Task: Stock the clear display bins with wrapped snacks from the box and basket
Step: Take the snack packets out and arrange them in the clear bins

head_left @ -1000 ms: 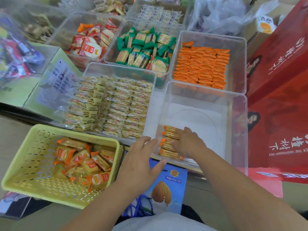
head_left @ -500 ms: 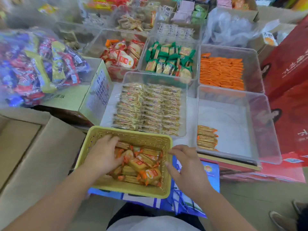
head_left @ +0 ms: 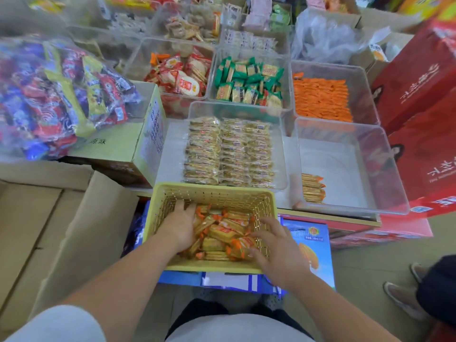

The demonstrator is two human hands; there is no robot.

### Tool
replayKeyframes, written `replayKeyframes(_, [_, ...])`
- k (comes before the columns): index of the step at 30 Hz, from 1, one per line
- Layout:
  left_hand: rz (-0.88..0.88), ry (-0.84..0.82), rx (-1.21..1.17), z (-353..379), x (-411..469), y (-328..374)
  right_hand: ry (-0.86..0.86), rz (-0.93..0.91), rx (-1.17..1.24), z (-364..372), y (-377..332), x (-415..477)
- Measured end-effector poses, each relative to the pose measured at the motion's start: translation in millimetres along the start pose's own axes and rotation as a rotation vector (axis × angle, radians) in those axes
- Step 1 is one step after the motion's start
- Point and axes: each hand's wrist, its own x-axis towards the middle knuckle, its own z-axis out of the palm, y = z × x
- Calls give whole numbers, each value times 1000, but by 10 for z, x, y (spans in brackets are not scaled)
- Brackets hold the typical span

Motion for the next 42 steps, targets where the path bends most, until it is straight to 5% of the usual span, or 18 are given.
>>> replayKeyframes(7, [35, 28, 89, 57, 17, -46, 84, 7, -349, -9, -130, -59])
replayKeyframes(11, [34, 72, 41, -111, -109, -10, 245, -223, -405, -91, -314, 39])
replayKeyframes(14, [59, 134, -99, -281, -319, -29, -85, -214, -292, -141, -465, 194])
replayKeyframes(19, [80, 249, -737, -427, -847, -178, -516, -67, -533, -116, -593, 458])
replayKeyframes(24, [16, 375, -1152, -295, -1131, -393, -506, -7, -542, 14, -608, 624])
replayKeyframes(34, [-33, 450, -1194, -41, -1080, -640, -267, 118, 84, 17, -681, 813])
replayKeyframes(42, [-17, 424, -1196, -82, -1082, -598, -393, 242, -191, 444, -782, 1004])
